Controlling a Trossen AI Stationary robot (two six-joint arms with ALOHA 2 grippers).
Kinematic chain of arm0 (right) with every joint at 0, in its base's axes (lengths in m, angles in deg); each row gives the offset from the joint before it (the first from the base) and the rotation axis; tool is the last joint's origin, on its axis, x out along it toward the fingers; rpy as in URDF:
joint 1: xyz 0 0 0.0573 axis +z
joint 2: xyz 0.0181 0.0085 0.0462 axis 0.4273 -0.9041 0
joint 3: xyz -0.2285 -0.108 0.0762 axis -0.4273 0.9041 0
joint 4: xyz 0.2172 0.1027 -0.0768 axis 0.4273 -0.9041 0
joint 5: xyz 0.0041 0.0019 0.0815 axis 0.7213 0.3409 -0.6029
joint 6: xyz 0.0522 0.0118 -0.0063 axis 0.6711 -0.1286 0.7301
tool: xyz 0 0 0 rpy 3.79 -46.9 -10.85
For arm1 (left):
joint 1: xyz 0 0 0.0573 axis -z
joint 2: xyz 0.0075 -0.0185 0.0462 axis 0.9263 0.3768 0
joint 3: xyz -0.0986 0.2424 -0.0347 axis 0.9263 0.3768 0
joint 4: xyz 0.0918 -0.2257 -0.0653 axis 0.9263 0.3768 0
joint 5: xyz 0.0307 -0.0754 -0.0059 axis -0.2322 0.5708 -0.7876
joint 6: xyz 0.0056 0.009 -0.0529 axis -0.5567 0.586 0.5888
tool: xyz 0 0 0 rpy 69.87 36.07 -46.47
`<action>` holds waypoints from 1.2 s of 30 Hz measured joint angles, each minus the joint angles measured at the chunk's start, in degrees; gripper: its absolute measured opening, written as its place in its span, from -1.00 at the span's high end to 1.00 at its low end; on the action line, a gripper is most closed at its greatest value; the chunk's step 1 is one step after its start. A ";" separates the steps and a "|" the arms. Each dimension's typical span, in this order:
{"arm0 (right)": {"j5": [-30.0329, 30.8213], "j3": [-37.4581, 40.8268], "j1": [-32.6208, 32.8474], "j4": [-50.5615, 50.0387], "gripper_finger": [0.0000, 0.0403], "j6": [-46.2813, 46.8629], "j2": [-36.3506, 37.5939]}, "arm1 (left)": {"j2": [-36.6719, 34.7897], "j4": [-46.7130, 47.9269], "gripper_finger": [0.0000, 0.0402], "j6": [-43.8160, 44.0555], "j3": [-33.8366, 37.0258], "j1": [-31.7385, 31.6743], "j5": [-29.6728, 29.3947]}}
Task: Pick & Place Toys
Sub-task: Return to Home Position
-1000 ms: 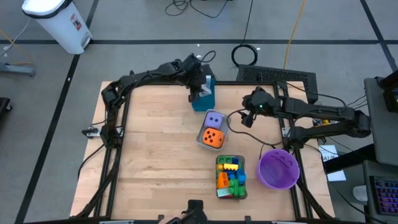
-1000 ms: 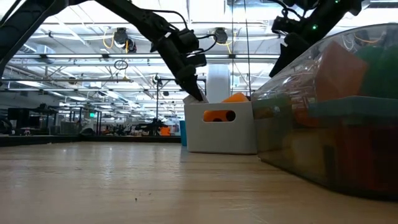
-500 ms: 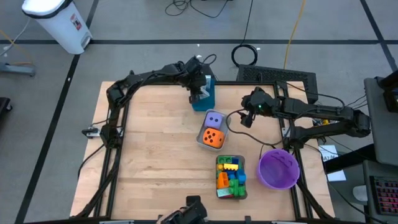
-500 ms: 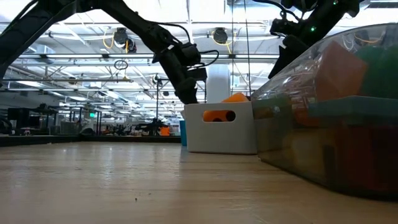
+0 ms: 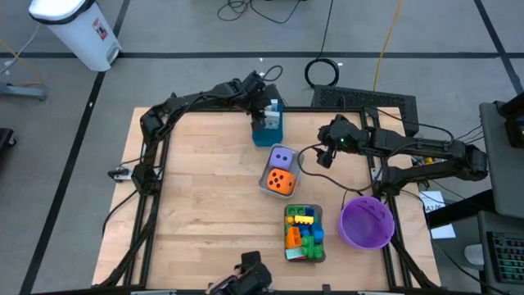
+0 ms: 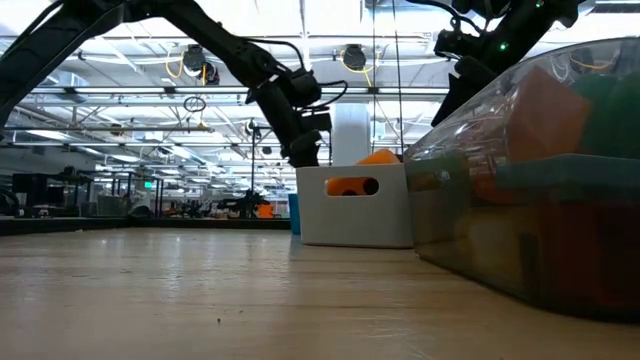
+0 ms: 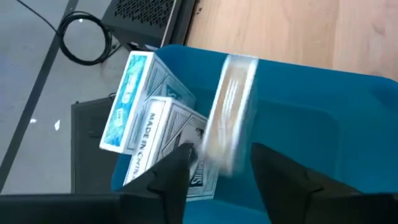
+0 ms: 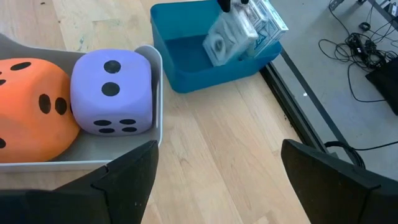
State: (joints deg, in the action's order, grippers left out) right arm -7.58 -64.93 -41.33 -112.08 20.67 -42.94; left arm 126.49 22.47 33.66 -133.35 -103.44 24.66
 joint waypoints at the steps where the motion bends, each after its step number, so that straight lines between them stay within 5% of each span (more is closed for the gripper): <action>1: 0.00 0.00 0.02 0.02 -0.63 0.00 0.00 | 0.00 0.05 0.09 0.33 0.00 0.00 -0.04; 11: 0.05 0.00 0.01 0.01 -0.63 -0.19 0.00 | -5.64 -0.71 -0.13 -3.32 0.00 -0.09 -6.39; 19: 0.09 0.00 0.02 8.82 -0.63 -3.56 0.00 | -21.24 -0.88 -0.13 -3.79 0.00 -1.70 -5.96; 26: 0.01 0.00 0.01 17.36 -0.60 -6.78 0.89 | -36.08 4.87 -0.13 -0.79 2.21 -5.81 0.00; 31: -0.02 0.00 0.02 21.93 -0.47 -7.58 3.87 | -49.25 1.71 -0.13 1.73 14.80 -9.24 3.49; 36: -5.18 0.37 0.00 27.68 -0.27 -6.71 7.05 | -63.86 -12.06 -0.13 5.39 34.05 -10.59 5.67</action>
State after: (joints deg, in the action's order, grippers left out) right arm -12.77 -64.56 -41.33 -84.40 13.96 -35.89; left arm 62.63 10.41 39.05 -99.30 -114.03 30.33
